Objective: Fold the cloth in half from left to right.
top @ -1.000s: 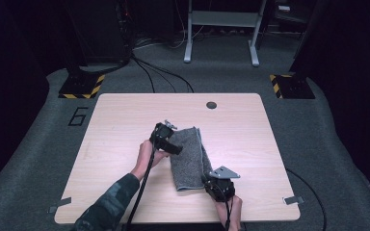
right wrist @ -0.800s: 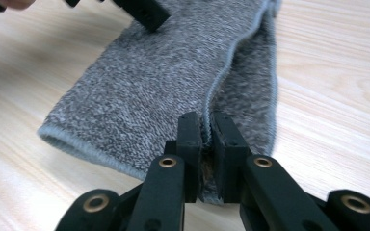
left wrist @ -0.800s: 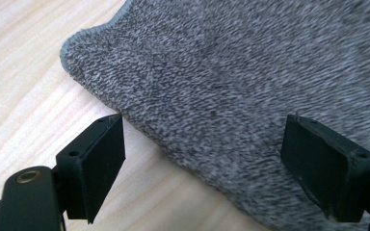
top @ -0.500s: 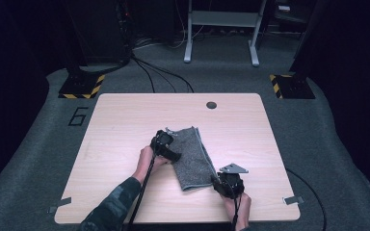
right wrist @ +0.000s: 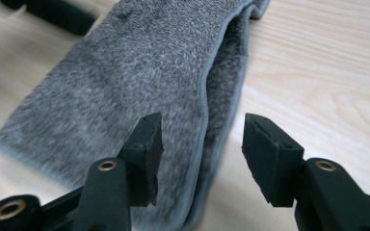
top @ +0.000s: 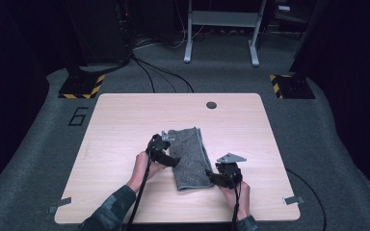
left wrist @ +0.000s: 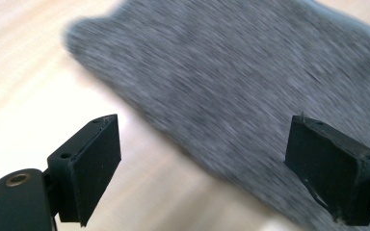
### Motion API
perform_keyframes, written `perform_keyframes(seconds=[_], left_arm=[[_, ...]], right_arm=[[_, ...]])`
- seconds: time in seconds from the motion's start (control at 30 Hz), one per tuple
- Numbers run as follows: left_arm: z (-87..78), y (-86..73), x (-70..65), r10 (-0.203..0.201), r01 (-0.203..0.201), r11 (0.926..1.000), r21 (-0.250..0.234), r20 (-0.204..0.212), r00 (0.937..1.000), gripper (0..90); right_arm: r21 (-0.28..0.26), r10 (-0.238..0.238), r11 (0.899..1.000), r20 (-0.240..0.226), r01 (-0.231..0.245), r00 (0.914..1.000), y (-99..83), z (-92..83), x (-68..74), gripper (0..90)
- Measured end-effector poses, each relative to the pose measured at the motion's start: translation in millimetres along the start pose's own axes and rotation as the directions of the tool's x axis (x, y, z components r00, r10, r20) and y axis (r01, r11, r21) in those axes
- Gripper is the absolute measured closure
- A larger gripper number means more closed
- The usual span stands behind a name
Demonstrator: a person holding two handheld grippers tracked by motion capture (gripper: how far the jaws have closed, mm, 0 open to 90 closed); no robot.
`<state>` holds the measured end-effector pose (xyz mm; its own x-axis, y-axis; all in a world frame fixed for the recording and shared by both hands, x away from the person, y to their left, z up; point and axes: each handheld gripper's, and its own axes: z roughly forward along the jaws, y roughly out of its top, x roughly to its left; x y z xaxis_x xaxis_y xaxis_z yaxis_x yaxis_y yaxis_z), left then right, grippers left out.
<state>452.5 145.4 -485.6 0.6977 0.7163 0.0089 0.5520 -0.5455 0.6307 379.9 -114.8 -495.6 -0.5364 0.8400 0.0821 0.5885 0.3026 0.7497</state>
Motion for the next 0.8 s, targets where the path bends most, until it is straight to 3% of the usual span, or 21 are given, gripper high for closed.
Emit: perform_keyframes(seconds=[0.13,0.3,0.5,0.57,0.63,0.7,0.8], left_arm=[[1.7,-14.0,-16.1,0.049,-0.049,0.9984,0.03,-0.002,0.9988,12.0],[9.7,-24.1,-13.6,0.061,-0.06,0.9962,0.064,-0.01,0.9981,12.0],[6.9,-27.9,-9.4,0.057,-0.057,0.997,0.051,-0.001,0.9984,11.7],[1.0,-28.2,-7.0,0.043,-0.043,0.9986,0.032,0.004,0.9991,11.5],[-7.0,-27.1,-6.5,0.034,-0.034,0.9994,0.007,0.008,0.9994,11.4],[-14.8,-26.1,-8.3,0.027,-0.026,0.9993,-0.025,0.038,0.9989,11.4],[-15.9,-28.5,-19.7,0.052,-0.051,0.9986,-0.014,0.063,0.9966,11.0]], right_arm=[[0.055,-0.023,0.998,0.037,0.021,0.999,3.2,18.3,-0.9,49.5],[0.078,-0.026,0.997,0.064,0.021,0.9976,-8.7,20.0,4.8,46.9],[0.087,-0.056,0.995,0.056,0.051,0.9968,-16.3,14.6,18.6,45.3],[0.076,-0.061,0.996,0.049,0.057,0.9969,-12.9,12.1,19.5,43.9],[0.046,-0.036,0.998,0.037,0.034,0.9987,-3.3,8.3,16.3,43.3],[0.022,-0.054,0.998,0.033,0.053,0.998,6.4,8.2,11.5,40.1],[0.013,-0.045,0.999,0.04,0.044,0.9982,20.9,16.7,7.4,35.7]])
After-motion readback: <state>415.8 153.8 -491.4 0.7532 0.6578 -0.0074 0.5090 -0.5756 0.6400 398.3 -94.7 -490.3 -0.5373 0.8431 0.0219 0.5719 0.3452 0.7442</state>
